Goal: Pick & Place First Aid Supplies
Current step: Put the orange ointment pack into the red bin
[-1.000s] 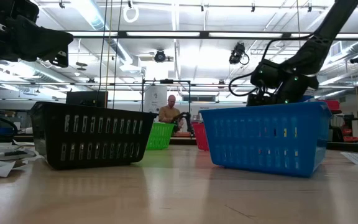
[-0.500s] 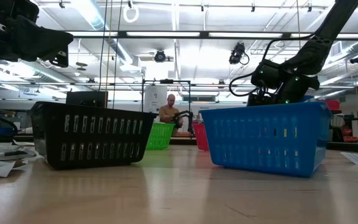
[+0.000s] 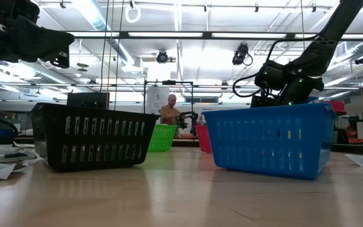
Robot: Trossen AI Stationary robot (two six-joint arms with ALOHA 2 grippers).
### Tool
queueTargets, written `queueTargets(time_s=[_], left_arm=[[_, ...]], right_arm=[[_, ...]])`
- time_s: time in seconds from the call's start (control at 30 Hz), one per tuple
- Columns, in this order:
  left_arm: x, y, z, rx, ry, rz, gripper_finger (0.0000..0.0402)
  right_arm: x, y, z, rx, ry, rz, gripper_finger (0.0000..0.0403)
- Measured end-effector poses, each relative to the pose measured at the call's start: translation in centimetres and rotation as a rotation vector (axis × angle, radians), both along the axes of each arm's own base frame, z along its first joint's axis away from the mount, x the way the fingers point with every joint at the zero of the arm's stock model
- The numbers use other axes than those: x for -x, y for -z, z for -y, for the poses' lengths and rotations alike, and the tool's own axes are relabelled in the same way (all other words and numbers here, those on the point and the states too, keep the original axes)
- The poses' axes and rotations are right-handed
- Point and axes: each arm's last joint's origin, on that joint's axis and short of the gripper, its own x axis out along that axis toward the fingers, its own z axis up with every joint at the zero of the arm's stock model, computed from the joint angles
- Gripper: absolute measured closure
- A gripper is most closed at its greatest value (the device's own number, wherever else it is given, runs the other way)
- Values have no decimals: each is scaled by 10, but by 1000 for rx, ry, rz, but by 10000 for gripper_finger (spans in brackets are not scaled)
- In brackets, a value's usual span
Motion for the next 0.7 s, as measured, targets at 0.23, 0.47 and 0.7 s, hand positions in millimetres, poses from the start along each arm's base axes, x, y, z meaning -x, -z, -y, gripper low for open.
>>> queueTargets(time_s=[0.23, 0.47, 0.7], left_arm=[[0, 0, 0, 0, 0, 1, 376], [0, 0, 0, 0, 0, 1, 376], [0, 0, 0, 0, 0, 0, 376]], right_arm=[[0, 0, 0, 1, -2, 1, 400], [-1, -2, 1, 13, 8, 0, 401], [-6, -22, 6, 99, 27, 41, 402]])
